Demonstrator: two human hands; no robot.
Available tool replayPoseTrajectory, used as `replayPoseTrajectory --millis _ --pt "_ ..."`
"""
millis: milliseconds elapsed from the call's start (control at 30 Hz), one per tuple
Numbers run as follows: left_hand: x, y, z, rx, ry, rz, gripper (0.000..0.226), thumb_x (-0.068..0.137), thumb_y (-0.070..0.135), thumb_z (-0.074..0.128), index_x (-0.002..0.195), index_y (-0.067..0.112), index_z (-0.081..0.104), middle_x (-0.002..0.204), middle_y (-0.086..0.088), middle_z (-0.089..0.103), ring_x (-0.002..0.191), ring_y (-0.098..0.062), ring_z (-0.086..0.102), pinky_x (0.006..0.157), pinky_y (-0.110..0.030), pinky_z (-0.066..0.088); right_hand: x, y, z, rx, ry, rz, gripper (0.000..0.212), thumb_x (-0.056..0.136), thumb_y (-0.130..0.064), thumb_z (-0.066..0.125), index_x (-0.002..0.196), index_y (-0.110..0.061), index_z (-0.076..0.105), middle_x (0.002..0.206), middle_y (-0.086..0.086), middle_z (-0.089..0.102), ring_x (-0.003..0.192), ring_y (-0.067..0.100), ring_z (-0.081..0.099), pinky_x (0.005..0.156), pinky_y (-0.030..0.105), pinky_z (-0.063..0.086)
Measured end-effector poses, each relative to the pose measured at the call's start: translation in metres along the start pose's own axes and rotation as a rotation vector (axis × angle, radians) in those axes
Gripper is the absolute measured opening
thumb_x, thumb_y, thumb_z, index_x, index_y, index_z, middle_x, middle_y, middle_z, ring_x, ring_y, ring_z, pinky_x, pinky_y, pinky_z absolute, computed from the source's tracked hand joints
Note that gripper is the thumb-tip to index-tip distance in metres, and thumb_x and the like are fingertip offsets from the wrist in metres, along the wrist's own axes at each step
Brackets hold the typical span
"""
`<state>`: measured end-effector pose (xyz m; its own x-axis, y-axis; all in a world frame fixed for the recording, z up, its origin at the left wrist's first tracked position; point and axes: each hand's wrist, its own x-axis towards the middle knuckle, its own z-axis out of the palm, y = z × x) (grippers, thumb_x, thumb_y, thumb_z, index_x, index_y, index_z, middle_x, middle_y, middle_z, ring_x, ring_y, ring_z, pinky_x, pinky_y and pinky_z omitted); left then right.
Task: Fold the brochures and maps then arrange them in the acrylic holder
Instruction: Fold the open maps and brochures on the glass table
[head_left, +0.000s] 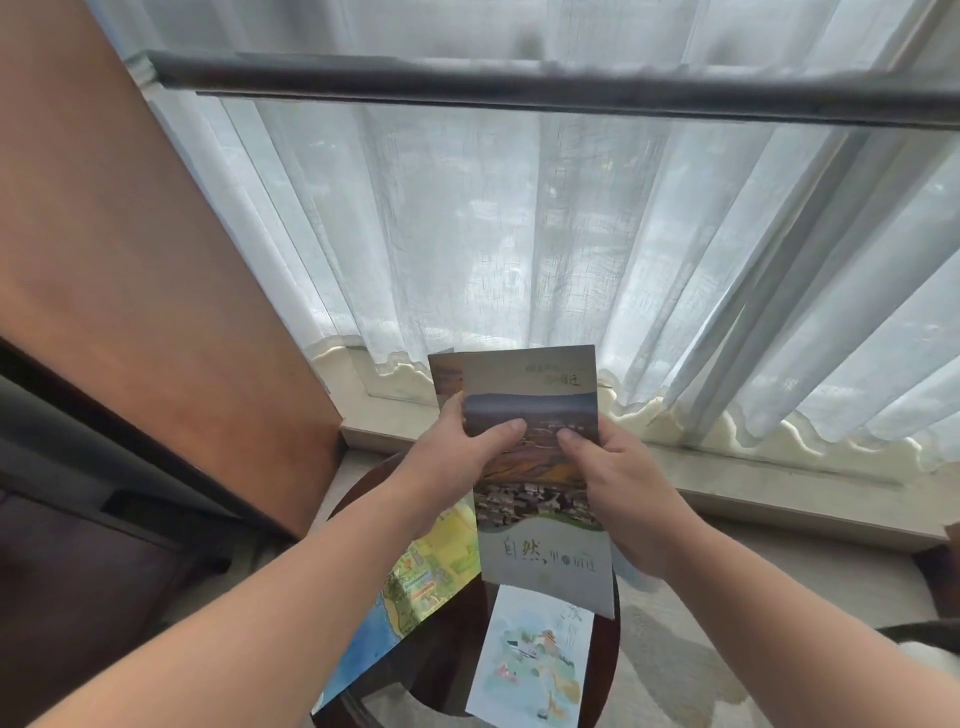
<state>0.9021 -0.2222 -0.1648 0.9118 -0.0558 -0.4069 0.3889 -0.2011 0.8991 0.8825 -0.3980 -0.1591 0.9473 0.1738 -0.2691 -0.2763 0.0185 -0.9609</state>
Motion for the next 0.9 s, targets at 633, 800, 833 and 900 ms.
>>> replayPoseTrajectory --millis 633,800,833,900 --pt "-0.011 0.013 -0.011 -0.497 -0.084 0.075 0.028 0.098 0.002 0.046 0.110 0.018 0.066 0.106 -0.015 0.072 0.088 -0.030 0.070 0.079 -0.046 0.058 0.011 -0.011 -0.007 -0.027 0.136 0.047 0.063 0.081 -0.040 0.075 0.135 -0.029 0.044 0.135 0.005 0.055 0.111 0.022 0.064 0.091 0.047 0.055" --pt "-0.011 0.012 -0.012 -0.557 -0.150 0.058 0.030 0.098 0.004 0.044 0.113 0.018 0.066 0.113 -0.014 0.070 0.094 -0.030 0.068 0.084 -0.046 0.055 0.006 -0.011 -0.013 0.071 -0.053 0.137 0.052 0.083 -0.042 0.073 0.128 -0.025 0.054 0.118 0.006 0.070 0.105 0.027 0.069 0.095 0.055 0.051" --pt "-0.011 0.012 -0.010 -0.556 -0.151 0.047 0.030 0.098 0.004 0.044 0.114 0.017 0.066 0.112 -0.014 0.071 0.093 -0.030 0.068 0.082 -0.045 0.056 0.006 -0.011 -0.011 0.085 -0.049 0.135 0.042 0.086 -0.038 0.071 0.122 -0.021 0.058 0.112 0.008 0.072 0.101 0.029 0.070 0.092 0.056 0.053" --pt "-0.013 0.012 -0.005 -0.503 -0.095 0.039 0.027 0.098 0.004 0.045 0.112 0.017 0.065 0.106 -0.013 0.073 0.088 -0.027 0.071 0.074 -0.040 0.059 0.007 -0.010 -0.008 0.103 0.036 0.145 0.026 0.091 -0.027 0.067 0.113 -0.015 0.062 0.105 0.013 0.073 0.096 0.033 0.071 0.087 0.058 0.055"
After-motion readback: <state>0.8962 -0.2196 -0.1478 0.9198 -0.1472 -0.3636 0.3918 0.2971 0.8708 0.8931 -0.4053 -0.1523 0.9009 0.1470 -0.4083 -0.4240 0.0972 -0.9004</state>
